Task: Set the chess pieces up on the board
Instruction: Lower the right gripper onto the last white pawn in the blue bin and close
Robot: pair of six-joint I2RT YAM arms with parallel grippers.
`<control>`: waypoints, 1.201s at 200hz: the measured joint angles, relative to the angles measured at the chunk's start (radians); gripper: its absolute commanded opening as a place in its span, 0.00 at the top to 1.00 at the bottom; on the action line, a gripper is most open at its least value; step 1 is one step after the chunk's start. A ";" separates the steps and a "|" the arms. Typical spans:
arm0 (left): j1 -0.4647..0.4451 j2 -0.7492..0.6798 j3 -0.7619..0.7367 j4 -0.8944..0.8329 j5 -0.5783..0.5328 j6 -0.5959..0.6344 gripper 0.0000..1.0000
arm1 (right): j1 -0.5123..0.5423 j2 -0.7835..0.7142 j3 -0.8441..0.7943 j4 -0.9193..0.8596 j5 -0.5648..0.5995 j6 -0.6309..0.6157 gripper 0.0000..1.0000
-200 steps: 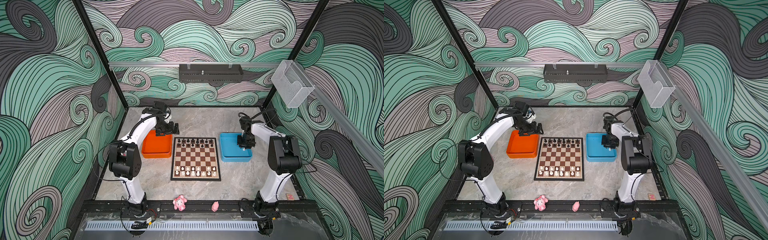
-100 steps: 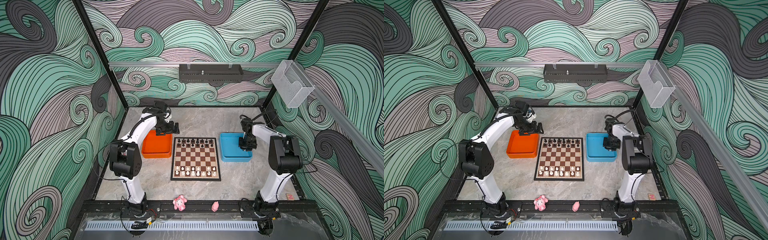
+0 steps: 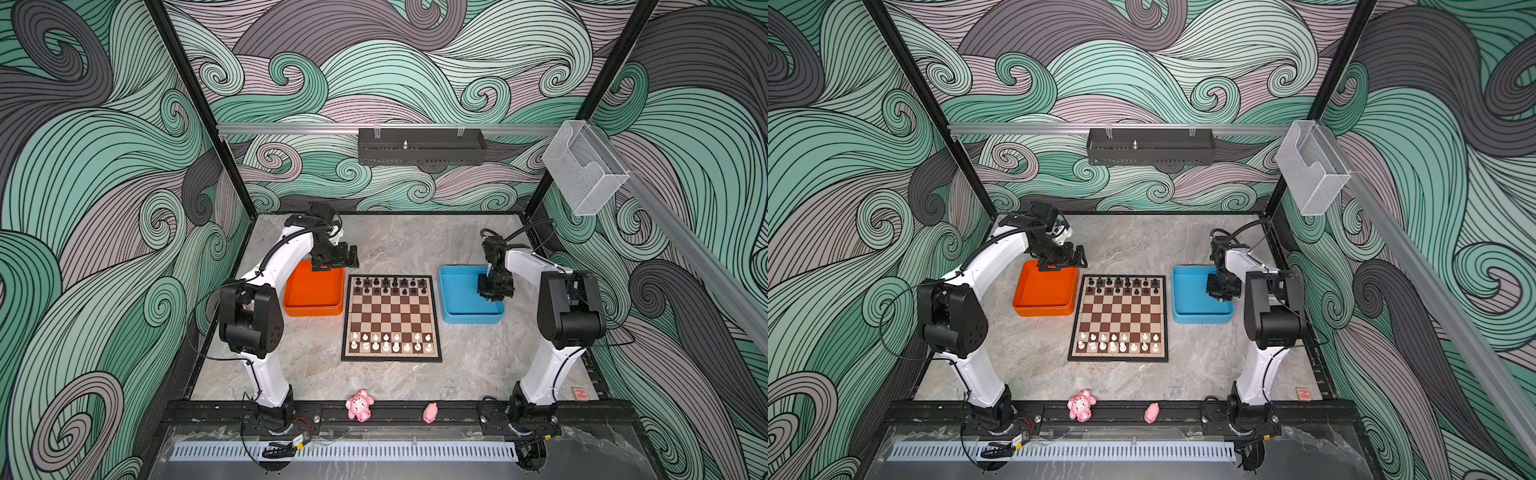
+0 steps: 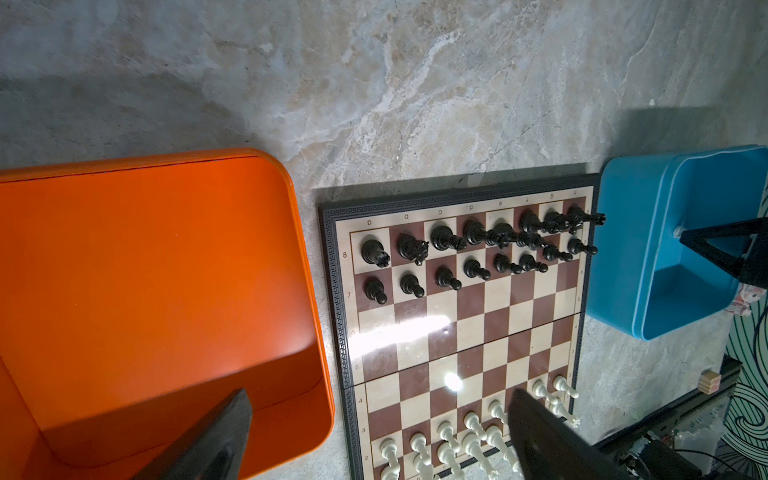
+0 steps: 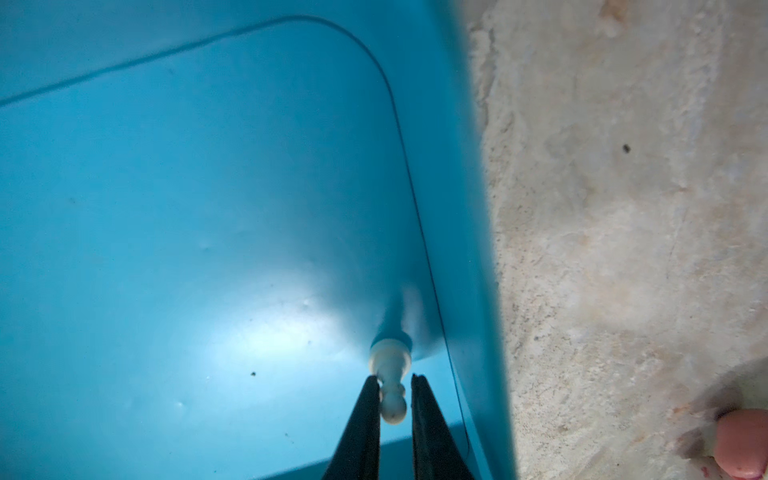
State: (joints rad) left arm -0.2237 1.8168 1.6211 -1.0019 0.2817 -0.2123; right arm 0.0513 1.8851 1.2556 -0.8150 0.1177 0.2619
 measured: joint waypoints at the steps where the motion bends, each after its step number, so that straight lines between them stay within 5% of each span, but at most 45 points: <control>1: 0.000 0.000 0.000 0.000 0.000 0.000 0.01 | 0.000 0.000 0.000 0.000 0.000 0.000 0.82; 240: 0.000 0.001 0.000 -0.011 0.000 -0.002 0.01 | 0.000 -0.021 -0.008 0.026 -0.013 -0.017 0.93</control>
State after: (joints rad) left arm -0.2237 1.8175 1.6211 -1.0134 0.2817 -0.2138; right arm 0.0509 1.8645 1.2480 -0.7895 0.1043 0.2447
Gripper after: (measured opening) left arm 0.986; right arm 0.097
